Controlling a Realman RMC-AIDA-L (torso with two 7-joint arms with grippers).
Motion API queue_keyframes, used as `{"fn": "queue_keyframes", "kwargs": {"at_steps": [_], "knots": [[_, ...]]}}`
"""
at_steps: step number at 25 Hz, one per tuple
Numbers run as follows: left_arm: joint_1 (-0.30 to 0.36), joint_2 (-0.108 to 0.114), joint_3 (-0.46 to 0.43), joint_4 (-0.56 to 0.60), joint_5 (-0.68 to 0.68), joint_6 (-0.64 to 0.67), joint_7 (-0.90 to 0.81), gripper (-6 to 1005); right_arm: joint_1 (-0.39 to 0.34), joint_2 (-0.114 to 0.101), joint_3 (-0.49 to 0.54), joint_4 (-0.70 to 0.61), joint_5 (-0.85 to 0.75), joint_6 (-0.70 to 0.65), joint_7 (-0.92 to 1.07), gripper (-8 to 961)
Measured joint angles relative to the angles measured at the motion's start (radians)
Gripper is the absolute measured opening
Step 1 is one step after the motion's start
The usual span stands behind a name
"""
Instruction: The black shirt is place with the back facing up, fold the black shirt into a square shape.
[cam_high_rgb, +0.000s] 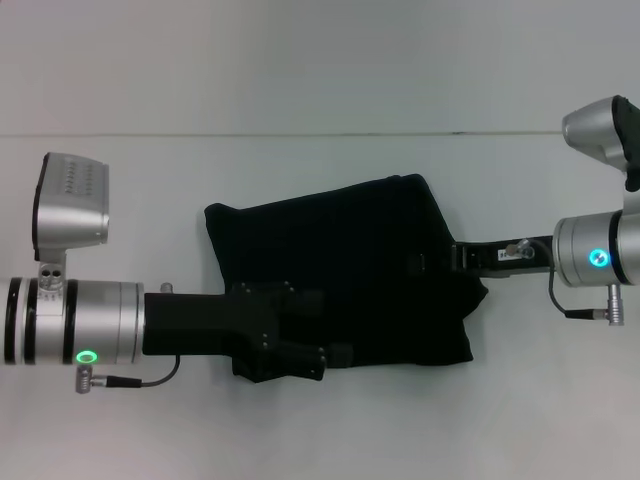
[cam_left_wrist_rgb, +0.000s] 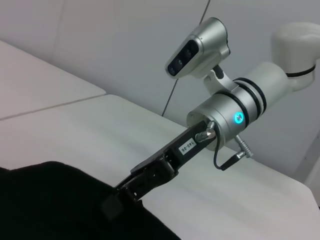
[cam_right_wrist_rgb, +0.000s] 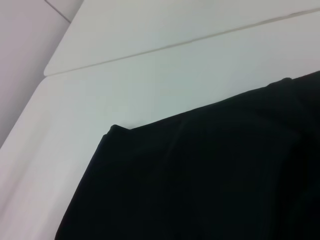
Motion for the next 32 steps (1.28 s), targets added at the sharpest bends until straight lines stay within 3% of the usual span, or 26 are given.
{"fn": "queue_keyframes", "kwargs": {"at_steps": [8, 13, 32], "knots": [[-0.002, -0.001, 0.0, -0.003, 0.0, -0.005, 0.002, 950, -0.012, 0.0, 0.002, -0.005, 0.0, 0.002, -0.002, 277], [0.0, -0.002, -0.001, -0.002, 0.0, -0.005, 0.004, 950, -0.013, -0.001, 0.004, -0.012, 0.002, -0.001, -0.006, 91], [0.012, -0.013, -0.007, -0.003, -0.001, -0.018, 0.006, 950, -0.003, 0.0, 0.002, -0.051, 0.007, -0.02, -0.002, 76]]}}
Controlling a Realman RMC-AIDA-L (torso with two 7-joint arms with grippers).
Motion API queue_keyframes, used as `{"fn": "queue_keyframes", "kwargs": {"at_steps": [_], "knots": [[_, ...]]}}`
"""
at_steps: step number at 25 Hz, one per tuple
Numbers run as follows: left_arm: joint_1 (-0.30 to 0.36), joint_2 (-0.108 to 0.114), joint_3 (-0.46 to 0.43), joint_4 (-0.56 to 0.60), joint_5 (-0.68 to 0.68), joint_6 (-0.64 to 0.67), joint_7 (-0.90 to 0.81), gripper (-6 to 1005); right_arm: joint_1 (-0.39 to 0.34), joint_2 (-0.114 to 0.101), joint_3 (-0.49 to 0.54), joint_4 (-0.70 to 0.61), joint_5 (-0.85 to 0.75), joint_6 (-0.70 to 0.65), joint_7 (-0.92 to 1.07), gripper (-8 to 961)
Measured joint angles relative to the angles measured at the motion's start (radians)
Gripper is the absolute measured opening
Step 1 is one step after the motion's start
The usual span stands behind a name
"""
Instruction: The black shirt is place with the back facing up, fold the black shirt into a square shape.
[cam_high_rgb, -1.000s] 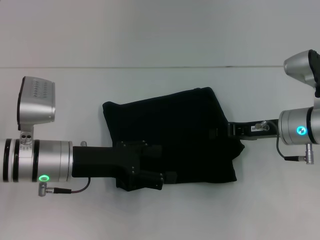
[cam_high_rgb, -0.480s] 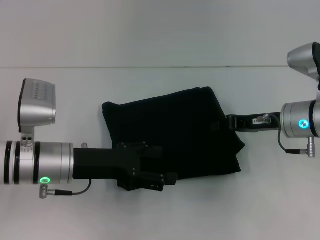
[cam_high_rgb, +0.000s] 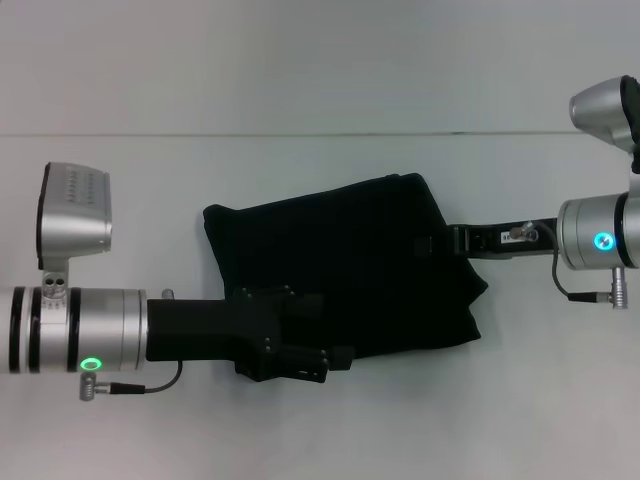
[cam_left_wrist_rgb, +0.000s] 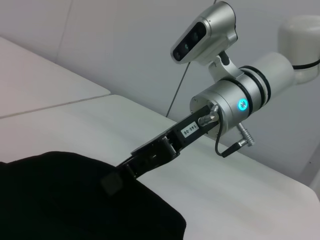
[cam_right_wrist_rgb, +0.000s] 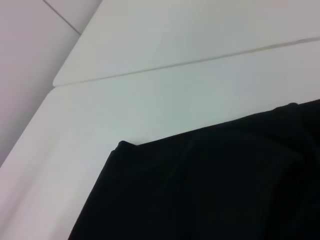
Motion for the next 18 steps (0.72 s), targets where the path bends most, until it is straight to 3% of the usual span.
{"fn": "queue_keyframes", "kwargs": {"at_steps": [6, 10, 11, 14, 18], "knots": [[-0.002, -0.001, 0.004, -0.002, -0.001, -0.004, -0.002, 950, -0.007, -0.007, -0.002, 0.0, -0.003, -0.002, -0.005, 92], [-0.002, -0.001, 0.006, -0.003, -0.001, -0.004, -0.003, 950, -0.007, -0.028, 0.0, -0.001, -0.003, -0.004, 0.004, 243], [-0.002, -0.001, 0.006, -0.003, -0.001, -0.004, -0.003, 950, -0.007, -0.042, 0.004, -0.003, -0.001, -0.014, 0.012, 281], [-0.001, -0.002, 0.006, -0.003, -0.001, -0.002, -0.003, 950, -0.005, -0.053, 0.006, -0.007, -0.001, -0.024, 0.031, 499], [0.001, -0.006, 0.002, -0.003, -0.001, -0.001, -0.002, 950, -0.002, -0.064, 0.001, -0.016, -0.004, -0.041, 0.061, 609]]}}
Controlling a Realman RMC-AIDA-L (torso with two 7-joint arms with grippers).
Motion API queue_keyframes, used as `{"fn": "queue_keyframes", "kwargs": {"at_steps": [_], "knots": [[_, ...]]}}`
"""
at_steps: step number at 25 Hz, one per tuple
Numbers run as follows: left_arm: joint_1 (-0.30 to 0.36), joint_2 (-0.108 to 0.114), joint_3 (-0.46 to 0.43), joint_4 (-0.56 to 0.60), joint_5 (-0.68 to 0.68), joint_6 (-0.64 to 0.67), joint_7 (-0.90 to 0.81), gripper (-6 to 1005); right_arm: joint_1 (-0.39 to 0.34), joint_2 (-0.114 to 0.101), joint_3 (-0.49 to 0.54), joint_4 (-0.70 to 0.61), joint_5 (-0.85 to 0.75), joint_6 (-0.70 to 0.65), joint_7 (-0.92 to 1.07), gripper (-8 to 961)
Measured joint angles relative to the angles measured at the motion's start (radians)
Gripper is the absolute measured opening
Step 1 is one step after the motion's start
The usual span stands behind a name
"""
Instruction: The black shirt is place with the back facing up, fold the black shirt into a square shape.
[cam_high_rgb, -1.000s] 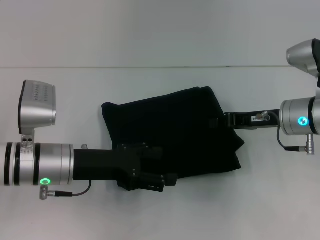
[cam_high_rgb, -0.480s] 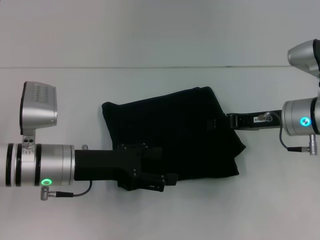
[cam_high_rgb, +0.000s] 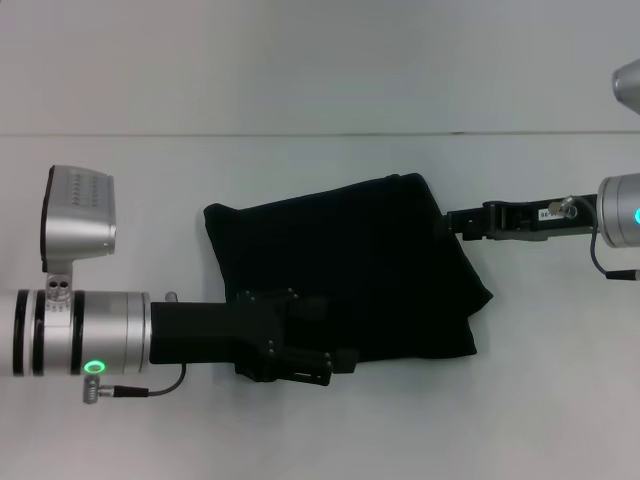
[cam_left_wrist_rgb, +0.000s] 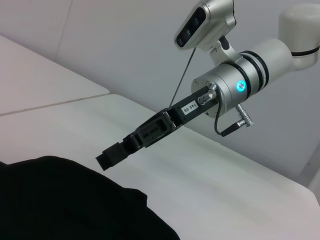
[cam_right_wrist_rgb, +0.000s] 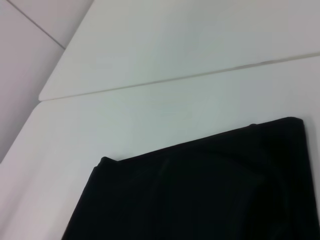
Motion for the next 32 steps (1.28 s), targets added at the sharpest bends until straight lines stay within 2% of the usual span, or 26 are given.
{"fn": "queue_keyframes", "kwargs": {"at_steps": [1, 11, 17, 22, 26, 32], "knots": [[0.0, -0.001, -0.001, 0.0, 0.0, 0.0, 0.0, 950, 0.001, -0.001, 0.0, 0.0, 0.0, -0.006, 0.001, 636], [0.001, -0.005, -0.002, 0.0, 0.0, -0.002, 0.001, 949, 0.001, 0.007, -0.003, 0.013, -0.002, -0.014, 0.001, 625], [0.001, -0.006, -0.002, 0.0, 0.0, -0.002, 0.001, 949, -0.006, 0.043, -0.029, 0.027, -0.005, 0.066, -0.014, 624], [0.0, -0.006, -0.002, 0.0, 0.0, -0.011, 0.002, 949, -0.007, 0.061, -0.071, 0.042, -0.005, 0.131, -0.014, 625], [0.0, -0.006, -0.002, 0.0, 0.0, -0.012, 0.002, 949, -0.02, 0.063, -0.072, 0.035, -0.004, 0.143, -0.014, 625], [0.002, -0.005, -0.002, 0.0, 0.0, -0.012, 0.002, 949, -0.03, 0.053, -0.069, 0.019, -0.002, 0.124, -0.014, 625]]}}
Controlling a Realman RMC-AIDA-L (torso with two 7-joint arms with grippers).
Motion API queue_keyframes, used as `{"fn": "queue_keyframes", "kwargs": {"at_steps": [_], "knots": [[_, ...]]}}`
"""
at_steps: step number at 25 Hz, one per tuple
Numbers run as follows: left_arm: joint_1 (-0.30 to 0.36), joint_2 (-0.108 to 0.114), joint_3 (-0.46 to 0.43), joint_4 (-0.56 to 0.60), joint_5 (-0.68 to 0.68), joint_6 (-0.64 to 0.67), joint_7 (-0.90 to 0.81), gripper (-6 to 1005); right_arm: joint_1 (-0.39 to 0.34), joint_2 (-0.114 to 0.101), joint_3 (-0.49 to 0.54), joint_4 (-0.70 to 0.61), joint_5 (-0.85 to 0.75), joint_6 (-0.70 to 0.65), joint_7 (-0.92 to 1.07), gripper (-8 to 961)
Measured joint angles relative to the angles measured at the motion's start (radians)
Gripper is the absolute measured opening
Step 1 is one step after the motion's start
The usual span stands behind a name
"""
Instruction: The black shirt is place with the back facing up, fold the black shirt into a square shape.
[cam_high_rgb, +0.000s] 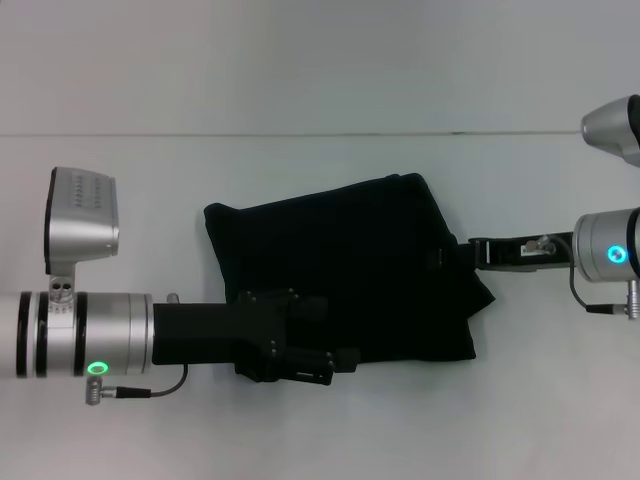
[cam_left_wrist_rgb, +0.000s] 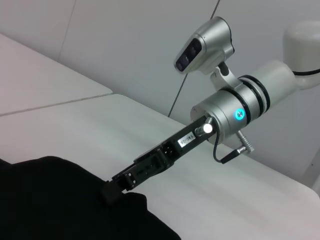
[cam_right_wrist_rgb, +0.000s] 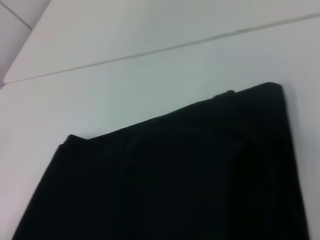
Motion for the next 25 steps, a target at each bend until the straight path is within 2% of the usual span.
{"fn": "queue_keyframes", "kwargs": {"at_steps": [7, 14, 25], "knots": [[0.002, -0.001, 0.0, 0.0, 0.0, 0.001, -0.005, 949, -0.002, -0.001, 0.011, -0.046, 0.006, -0.089, 0.003, 625], [0.001, -0.002, 0.0, 0.0, 0.0, 0.0, -0.005, 949, -0.002, -0.001, 0.009, -0.041, 0.003, -0.088, 0.009, 626], [0.001, -0.002, 0.0, 0.0, -0.003, 0.0, -0.001, 950, 0.006, 0.024, 0.001, -0.032, 0.0, -0.061, 0.009, 626]]}}
